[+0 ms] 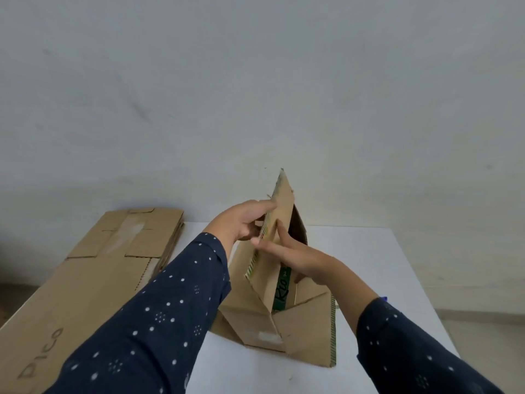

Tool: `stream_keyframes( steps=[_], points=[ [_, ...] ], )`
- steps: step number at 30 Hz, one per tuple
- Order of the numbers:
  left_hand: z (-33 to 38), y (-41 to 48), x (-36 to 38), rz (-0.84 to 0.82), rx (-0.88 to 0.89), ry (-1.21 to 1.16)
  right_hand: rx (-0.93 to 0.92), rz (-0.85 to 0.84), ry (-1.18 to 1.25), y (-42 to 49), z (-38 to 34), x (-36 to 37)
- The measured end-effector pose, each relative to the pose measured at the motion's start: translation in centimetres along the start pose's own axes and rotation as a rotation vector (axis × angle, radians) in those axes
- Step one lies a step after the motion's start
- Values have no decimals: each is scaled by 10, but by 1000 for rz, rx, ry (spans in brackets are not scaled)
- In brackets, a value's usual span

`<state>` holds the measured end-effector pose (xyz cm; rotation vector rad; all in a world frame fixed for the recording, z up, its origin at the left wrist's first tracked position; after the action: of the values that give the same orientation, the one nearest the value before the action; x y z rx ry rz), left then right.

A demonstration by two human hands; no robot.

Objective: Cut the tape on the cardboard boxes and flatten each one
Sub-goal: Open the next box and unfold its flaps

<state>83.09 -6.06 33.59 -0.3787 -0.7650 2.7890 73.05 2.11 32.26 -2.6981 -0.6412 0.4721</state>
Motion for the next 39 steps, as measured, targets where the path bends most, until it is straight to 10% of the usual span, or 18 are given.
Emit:
stream_keyframes(
  steps=[4, 10, 15, 20, 28, 39],
  points=[
    [-8, -4, 5, -170, 41, -128, -29, 123, 148, 7, -3, -10],
    [-81, 27, -50, 367, -47, 269, 113, 181, 181, 10, 6, -23],
    [-135, 25, -39, 139, -276, 117, 124, 179, 160, 10, 7, -27],
    [-134, 17, -84, 253, -131, 5, 64, 189, 185, 3, 0, -39],
    [-68, -4, -85, -167, 88, -181, -48, 249, 77, 28, -29, -37],
    [-67, 12, -32, -202, 174, 246, -22, 424, -25, 44, -41, -14]
  ],
)
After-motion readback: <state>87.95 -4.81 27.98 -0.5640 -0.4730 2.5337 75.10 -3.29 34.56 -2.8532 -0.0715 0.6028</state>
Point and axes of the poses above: each hand's wrist, its own y-axis towards the middle knuckle, its own x-axis out of the palm, z = x × y, the point moved 7 cm from there along y, towards the middle knuckle, and after that the axes turned 7 degrees about y, right-handed, at the moved point
